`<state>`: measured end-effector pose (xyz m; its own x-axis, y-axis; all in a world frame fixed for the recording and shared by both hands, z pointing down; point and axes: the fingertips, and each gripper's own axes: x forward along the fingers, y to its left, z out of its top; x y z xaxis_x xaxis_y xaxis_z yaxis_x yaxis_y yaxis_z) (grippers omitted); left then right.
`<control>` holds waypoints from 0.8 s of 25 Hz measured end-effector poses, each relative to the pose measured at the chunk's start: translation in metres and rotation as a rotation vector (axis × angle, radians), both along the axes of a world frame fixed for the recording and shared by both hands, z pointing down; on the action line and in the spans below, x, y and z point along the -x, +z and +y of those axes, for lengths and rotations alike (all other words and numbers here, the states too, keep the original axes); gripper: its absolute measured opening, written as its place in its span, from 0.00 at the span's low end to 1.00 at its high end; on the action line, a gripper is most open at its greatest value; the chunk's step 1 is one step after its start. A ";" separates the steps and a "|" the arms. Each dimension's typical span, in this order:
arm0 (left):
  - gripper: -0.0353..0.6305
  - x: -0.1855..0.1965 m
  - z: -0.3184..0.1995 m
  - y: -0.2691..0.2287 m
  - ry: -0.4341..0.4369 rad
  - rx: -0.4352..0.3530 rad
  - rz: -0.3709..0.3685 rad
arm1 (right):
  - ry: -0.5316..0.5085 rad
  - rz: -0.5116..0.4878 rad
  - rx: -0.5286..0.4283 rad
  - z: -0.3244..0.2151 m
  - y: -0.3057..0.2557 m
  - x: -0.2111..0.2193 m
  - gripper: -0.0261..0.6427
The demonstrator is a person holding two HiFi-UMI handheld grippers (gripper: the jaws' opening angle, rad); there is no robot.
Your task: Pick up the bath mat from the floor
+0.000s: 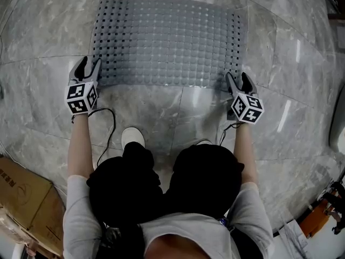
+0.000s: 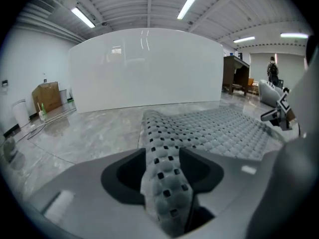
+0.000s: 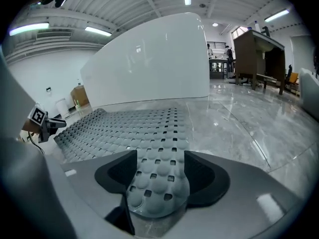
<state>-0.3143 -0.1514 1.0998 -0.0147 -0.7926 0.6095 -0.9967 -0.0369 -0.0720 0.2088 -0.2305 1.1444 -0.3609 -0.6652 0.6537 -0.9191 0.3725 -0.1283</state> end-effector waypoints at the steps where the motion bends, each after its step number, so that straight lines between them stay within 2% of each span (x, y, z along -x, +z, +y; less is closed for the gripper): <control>1: 0.37 0.004 0.000 0.002 -0.011 0.005 -0.004 | 0.007 -0.001 0.009 0.000 0.004 -0.001 0.48; 7: 0.41 0.015 0.002 0.021 -0.022 0.062 -0.037 | 0.034 -0.012 0.059 -0.004 0.024 -0.007 0.50; 15: 0.41 0.015 -0.003 0.042 -0.016 0.100 0.013 | 0.062 -0.001 0.073 -0.011 0.030 -0.006 0.49; 20: 0.35 0.010 -0.004 0.047 -0.008 0.102 0.040 | 0.083 0.019 0.085 -0.013 0.031 -0.002 0.45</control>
